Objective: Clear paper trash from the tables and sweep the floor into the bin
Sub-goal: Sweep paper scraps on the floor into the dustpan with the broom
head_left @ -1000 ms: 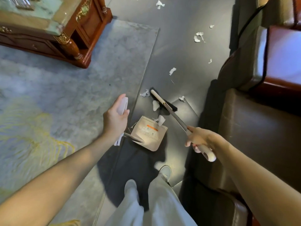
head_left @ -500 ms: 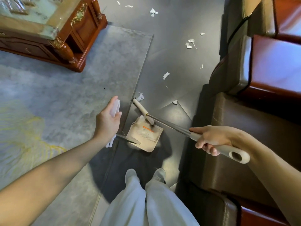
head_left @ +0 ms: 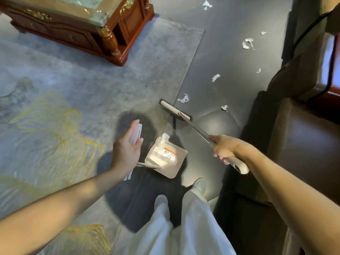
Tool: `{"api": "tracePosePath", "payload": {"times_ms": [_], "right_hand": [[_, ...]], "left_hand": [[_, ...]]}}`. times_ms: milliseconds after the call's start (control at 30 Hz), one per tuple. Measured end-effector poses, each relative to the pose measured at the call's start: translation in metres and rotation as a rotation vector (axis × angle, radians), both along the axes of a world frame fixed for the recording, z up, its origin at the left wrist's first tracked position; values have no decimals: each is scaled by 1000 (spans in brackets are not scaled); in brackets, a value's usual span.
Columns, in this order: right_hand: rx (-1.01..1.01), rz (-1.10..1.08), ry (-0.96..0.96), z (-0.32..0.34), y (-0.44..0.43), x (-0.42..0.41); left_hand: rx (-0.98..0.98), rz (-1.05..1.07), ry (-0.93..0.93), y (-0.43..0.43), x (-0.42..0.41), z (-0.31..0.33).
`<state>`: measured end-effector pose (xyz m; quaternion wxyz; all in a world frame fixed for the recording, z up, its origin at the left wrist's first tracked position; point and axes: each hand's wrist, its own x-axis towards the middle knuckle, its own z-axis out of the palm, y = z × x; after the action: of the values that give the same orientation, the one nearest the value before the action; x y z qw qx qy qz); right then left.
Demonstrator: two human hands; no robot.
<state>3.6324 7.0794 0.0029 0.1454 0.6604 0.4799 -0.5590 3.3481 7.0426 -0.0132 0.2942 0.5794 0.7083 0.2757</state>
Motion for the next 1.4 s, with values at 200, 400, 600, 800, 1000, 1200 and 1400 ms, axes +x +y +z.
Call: {"api": "tracePosePath", "payload": {"times_ms": [200,400,600,800,1000,1200,1400], "right_hand": [[-155,-35,67,-15,-51,-61],[-380,-433,212,10,-61,-42],[-443,-497,252,57,-31,-9],[-369,-714,324,86,33,21],[-125,-566,227,84,137,76],[-31,-426,132,63,226,98],[0,-295,83,29,283,104]], "left_hand": [[5,-67,-26,-1,-29,-6],[3,-58,-88,5,-40,-3],[-1,-10,-120,26,-41,2],[-51,-1,-160,63,-10,11],[26,-117,-76,76,26,23],[56,-19,-64,150,72,28],[76,44,33,224,97,16]]}}
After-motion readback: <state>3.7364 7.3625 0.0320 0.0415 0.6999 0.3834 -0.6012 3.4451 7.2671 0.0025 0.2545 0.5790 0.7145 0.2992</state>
